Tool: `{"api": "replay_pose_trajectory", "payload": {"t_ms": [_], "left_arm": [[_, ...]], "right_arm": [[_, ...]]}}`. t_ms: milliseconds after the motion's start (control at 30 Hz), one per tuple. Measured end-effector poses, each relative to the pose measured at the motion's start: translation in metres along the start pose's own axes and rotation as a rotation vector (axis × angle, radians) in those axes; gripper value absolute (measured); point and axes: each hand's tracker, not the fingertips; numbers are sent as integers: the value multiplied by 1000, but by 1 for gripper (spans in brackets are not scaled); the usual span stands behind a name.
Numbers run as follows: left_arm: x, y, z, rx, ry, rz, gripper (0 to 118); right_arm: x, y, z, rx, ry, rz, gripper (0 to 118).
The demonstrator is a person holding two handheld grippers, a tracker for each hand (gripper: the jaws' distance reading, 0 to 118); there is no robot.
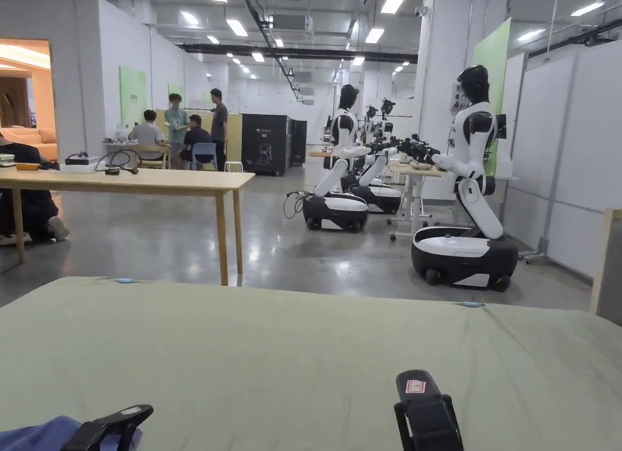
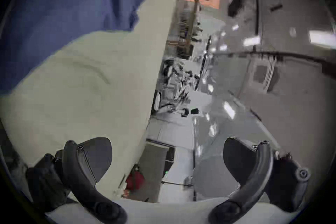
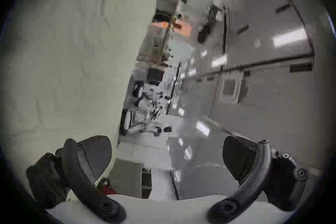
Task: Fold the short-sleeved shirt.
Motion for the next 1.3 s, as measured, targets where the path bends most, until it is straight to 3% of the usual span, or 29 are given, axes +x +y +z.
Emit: {"api": "replay_pose_trajectory", "payload": {"t_ms": [33,67,133,200,233,300,333,367,467,533,733,933,1167,1200,1233,1267,1300], "left_arm": [[6,-7,0,-9,14,-37,118],[17,-13,-2,-16,13,-165,118],[49,-34,-4,23,77,-502,118],[83,-75,-4,103,144,-945,118],[93,-94,-6,143,186,-1133,118],[102,-131,-14,226,261,-1512,118],[102,-145,-18,275,289,-1650,118],[98,-156,-22,303,310,-1755,118],[93,-170,-26,312,346,-1904,118],[91,-174,-24,335,322,-1904,118],[102,-165,-21,265,278,-1868,118],[104,-162,-21,261,282,-1848,118],[103,-165,-24,236,282,-1847,117],[104,-164,-24,230,282,-1845,114],[104,-164,-24,228,279,-1837,105],[104,-164,-24,230,277,-1829,83],[105,-163,-25,233,280,-1825,26]], "right_arm": [[7,-1,-1,-4,23,-92,118],[22,-7,-6,-62,41,-271,118],[54,-22,-16,-195,89,-760,118],[81,-55,-21,-267,144,-1354,118],[85,-71,-20,-279,156,-1583,118],[80,-97,-20,-266,194,-1941,118],[77,-102,-21,-277,206,-1986,118],[73,-106,-22,-304,202,-1999,118],[72,-98,-20,-332,149,-1872,118],[72,-94,-18,-349,123,-1817,118],[77,-91,-16,-325,132,-1816,118],[76,-85,-16,-338,137,-1766,118],[76,-84,-17,-339,149,-1779,118],[77,-83,-17,-345,143,-1775,113],[77,-82,-16,-347,142,-1771,95],[78,-81,-15,-346,137,-1757,59],[77,-80,-16,-367,104,-1730,9]]}}
